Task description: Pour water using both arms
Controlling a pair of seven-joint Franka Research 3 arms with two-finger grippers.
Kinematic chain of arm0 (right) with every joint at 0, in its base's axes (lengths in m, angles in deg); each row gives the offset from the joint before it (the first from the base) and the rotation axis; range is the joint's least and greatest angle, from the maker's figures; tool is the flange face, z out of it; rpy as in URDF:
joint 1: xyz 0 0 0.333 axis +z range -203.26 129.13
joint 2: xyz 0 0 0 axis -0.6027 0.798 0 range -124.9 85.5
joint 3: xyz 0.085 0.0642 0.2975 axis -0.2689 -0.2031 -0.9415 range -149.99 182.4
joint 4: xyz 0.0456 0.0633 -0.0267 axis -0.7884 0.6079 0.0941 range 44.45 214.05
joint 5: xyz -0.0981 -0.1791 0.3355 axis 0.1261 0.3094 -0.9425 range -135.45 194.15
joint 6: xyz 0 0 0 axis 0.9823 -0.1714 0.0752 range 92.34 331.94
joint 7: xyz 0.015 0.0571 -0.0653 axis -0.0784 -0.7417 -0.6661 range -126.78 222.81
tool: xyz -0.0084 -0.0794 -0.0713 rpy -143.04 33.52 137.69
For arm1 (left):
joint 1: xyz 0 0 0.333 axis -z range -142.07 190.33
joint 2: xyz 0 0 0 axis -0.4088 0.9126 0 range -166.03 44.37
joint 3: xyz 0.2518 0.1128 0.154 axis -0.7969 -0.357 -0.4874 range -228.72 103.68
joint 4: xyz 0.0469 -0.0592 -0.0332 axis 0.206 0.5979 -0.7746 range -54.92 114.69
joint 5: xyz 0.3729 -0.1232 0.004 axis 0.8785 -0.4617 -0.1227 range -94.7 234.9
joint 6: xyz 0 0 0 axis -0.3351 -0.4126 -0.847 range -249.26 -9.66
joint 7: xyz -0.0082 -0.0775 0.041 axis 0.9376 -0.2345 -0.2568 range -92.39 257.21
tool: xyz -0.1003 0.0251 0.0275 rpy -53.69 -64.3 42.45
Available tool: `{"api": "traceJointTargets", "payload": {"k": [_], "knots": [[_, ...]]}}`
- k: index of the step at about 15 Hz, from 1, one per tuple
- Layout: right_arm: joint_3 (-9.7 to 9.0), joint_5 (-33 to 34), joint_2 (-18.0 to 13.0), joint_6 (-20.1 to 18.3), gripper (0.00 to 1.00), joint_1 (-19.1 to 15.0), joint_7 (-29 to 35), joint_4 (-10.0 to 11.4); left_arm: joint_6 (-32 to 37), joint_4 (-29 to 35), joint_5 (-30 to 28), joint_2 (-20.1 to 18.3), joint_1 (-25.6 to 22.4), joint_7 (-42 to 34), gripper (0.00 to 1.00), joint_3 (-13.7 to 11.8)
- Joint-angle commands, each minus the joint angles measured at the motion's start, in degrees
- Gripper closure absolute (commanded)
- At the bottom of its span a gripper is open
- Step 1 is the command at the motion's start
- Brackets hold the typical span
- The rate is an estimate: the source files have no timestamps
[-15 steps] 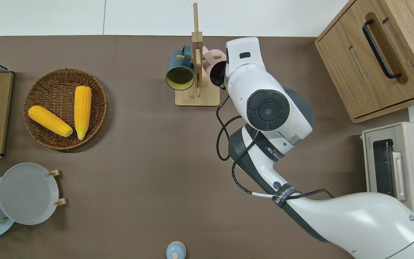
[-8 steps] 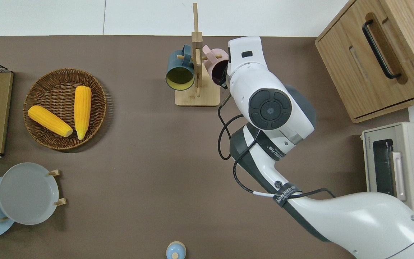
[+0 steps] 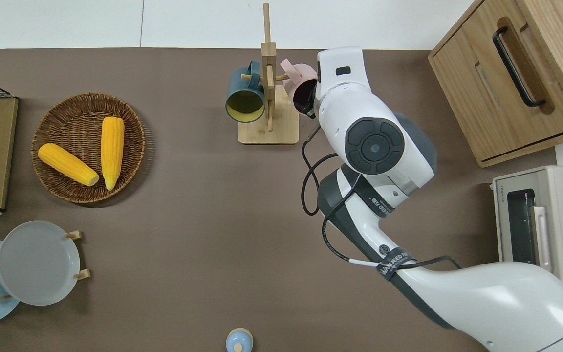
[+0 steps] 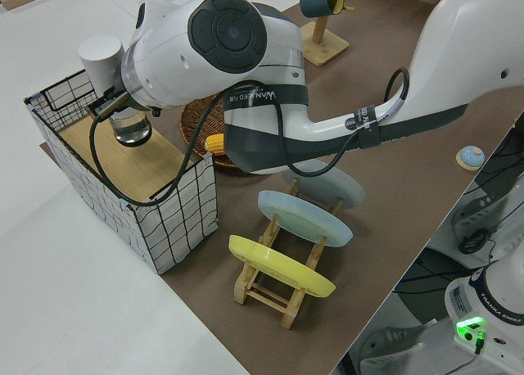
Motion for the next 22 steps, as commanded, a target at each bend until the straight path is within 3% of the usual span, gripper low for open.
{"api": "traceJointTargets", "payload": {"k": [1, 7, 17, 22], "knots": [[-0.92, 0.5, -1.9, -1.6, 0.99, -1.3, 0.6, 1.8, 3.6, -2.2, 4.0, -1.8, 0.3, 5.2, 1.0, -0.4], [-1.18, 0.5, -3.1, -2.8, 0.99, -2.1, 0.4, 2.6, 5.6, -2.2, 7.6, -4.3, 0.3, 8.2, 1.0, -0.2], [-1.27, 0.5, -9.7, -3.0, 0.99, -6.4, -4.0, 10.4, 9.5, -2.1, 15.6, -8.9, 2.0, 16.1, 1.0, 0.3], [-1.18, 0.4, -12.8, -4.4, 0.99, -9.0, -7.9, 11.4, 11.2, -2.1, 17.2, -10.1, 2.2, 17.4, 1.0, 0.3]]}}
